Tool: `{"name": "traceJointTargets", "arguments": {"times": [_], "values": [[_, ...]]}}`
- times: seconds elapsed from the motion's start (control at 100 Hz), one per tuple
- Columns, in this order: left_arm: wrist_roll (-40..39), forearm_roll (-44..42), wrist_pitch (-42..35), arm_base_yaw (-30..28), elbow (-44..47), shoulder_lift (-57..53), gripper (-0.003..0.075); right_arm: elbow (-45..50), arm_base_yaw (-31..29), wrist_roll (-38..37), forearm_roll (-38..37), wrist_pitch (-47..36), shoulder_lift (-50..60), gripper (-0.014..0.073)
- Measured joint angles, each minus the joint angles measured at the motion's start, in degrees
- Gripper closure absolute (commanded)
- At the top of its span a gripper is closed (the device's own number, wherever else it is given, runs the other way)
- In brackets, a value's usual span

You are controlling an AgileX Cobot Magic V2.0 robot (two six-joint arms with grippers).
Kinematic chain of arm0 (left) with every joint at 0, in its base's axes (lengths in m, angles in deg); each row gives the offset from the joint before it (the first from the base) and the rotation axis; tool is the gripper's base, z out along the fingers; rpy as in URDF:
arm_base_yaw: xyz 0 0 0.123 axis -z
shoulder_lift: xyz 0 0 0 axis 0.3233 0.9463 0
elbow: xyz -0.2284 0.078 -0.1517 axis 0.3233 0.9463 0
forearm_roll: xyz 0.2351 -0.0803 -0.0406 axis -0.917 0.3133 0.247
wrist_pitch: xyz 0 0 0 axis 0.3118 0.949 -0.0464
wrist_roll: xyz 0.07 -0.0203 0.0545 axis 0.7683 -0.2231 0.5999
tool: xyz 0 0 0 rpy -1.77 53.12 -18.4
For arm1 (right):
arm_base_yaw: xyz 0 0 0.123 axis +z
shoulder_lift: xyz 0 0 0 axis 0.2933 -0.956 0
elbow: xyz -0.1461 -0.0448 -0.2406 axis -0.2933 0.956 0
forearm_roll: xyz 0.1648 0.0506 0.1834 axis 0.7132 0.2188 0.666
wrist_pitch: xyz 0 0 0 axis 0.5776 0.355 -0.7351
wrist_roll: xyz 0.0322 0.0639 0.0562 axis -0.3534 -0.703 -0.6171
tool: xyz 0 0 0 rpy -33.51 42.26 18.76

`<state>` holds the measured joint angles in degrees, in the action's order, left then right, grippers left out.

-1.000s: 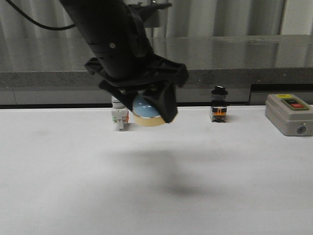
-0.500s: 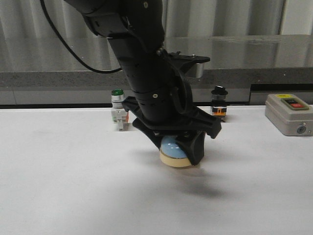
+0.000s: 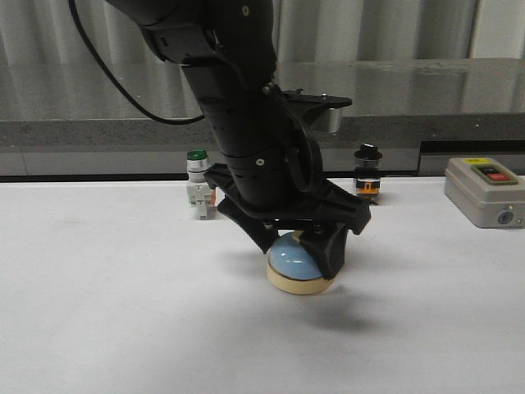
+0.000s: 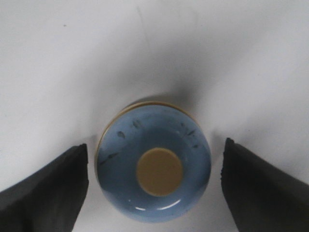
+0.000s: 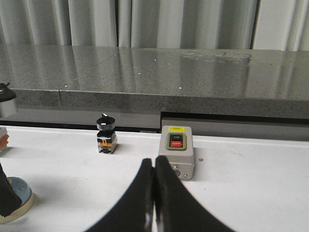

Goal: Place and press bell with both arms

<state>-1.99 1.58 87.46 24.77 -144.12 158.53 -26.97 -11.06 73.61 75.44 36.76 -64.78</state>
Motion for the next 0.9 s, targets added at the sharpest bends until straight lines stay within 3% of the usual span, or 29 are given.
{"name": "traceJointTargets", "arguments": {"times": [0.56, 0.9], "values": [[0.0, 0.0, 2.4, -0.2, 0.0, -5.0, 0.017, 0.0, 0.0, 0.0, 0.0, 0.0, 0.0, 0.0658], [0.0, 0.0, 8.1, -6.9, 0.3, -16.0, 0.0171, 0.0, 0.0, 0.0, 0.0, 0.0, 0.0, 0.0658]]}}
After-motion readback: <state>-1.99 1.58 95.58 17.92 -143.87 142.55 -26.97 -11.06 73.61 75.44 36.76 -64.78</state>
